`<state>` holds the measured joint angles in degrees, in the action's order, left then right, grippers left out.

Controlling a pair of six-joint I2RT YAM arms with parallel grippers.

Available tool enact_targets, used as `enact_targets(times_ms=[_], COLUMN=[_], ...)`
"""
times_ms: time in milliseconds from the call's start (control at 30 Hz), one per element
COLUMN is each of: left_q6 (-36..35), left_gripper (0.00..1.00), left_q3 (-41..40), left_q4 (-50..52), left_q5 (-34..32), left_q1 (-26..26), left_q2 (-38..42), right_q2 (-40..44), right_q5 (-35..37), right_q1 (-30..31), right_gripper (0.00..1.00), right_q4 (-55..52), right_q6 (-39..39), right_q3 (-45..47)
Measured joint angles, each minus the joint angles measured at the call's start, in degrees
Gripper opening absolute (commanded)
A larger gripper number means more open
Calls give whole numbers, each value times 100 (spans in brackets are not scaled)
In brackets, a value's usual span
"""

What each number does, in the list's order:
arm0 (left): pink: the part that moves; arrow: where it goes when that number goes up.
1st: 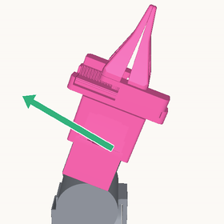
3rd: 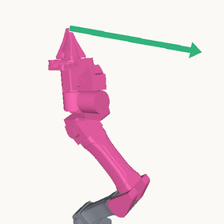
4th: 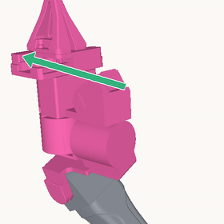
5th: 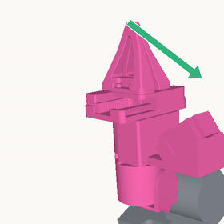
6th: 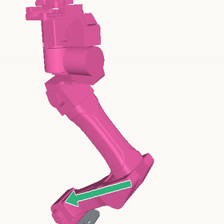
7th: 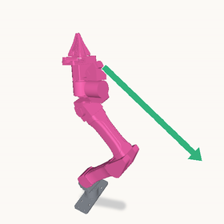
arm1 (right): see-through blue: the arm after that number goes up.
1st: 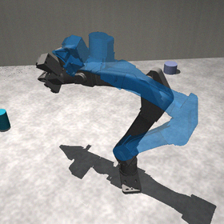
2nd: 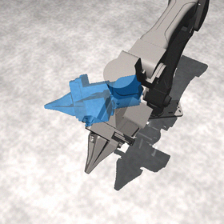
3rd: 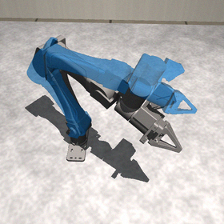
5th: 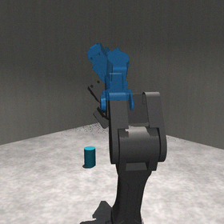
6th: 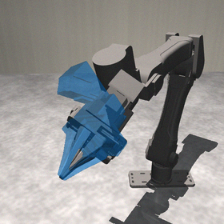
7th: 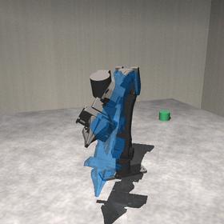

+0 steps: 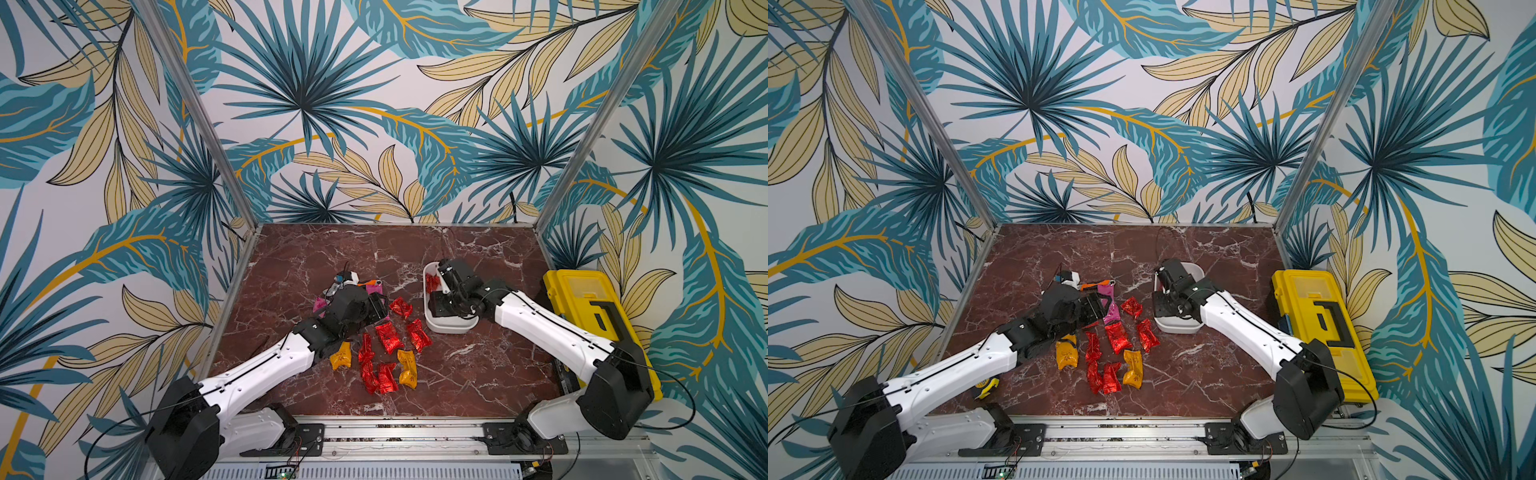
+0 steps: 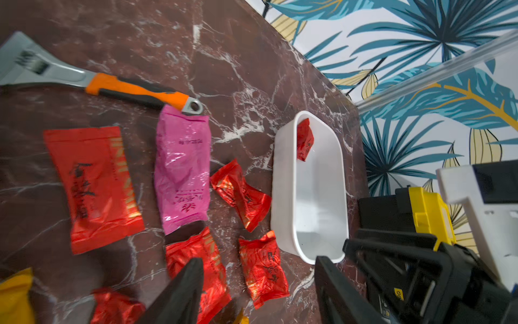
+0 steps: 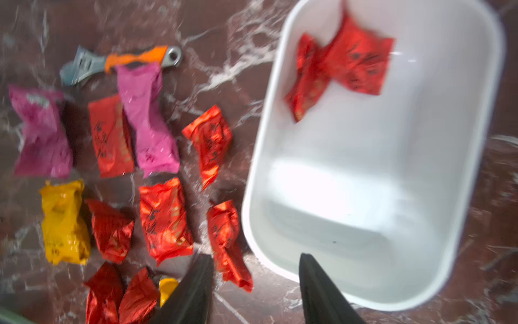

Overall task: Take the tea bags out of the storage box
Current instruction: Place the tea bag at the center of the board, then pick up the tea bag from the storage box.

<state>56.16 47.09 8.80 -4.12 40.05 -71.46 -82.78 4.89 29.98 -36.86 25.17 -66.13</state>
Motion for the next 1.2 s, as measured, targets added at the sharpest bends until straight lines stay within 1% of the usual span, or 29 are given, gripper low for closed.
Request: enact_targets(times_ms=[133, 233, 333, 433, 500, 600, 767, 1000, 1200], left_q6=[-304, -577, -949, -1381, -1644, -2009, -2435, -2767, -2894], left_gripper=[66, 66, 66, 63, 60, 59, 56, 53, 50], left_q3=[800, 1593, 2653, 3716, 4308, 5104, 6308, 7007, 7639], left_q4=[28, 219, 616, 1119, 1460, 1996, 2833, 3233, 3386], left_q5=[317, 437, 470, 450, 389, 232, -225, -863, -1080], left_q1=[116, 295, 509, 686, 756, 841, 861, 855, 855], left_q2=[-833, -1554, -2406, -3235, -3707, -4369, -5359, -6057, -6581], right_q2=[140, 229, 435, 715, 874, 1012, 1069, 1091, 1209], right_q5=[22, -37, -140, -232, -280, -328, -411, -452, -474], right_q1=[-817, -1316, -1705, -1978, -2074, -2133, -2149, -2175, -2203], right_gripper=[55, 55, 55, 55, 55, 55, 55, 55, 55], right_q4=[11, 17, 46, 61, 68, 103, 186, 247, 251], right_q6=[304, 535, 728, 852, 892, 916, 918, 916, 914], right_q3=[264, 507, 822, 1093, 1204, 1285, 1412, 1528, 1591])
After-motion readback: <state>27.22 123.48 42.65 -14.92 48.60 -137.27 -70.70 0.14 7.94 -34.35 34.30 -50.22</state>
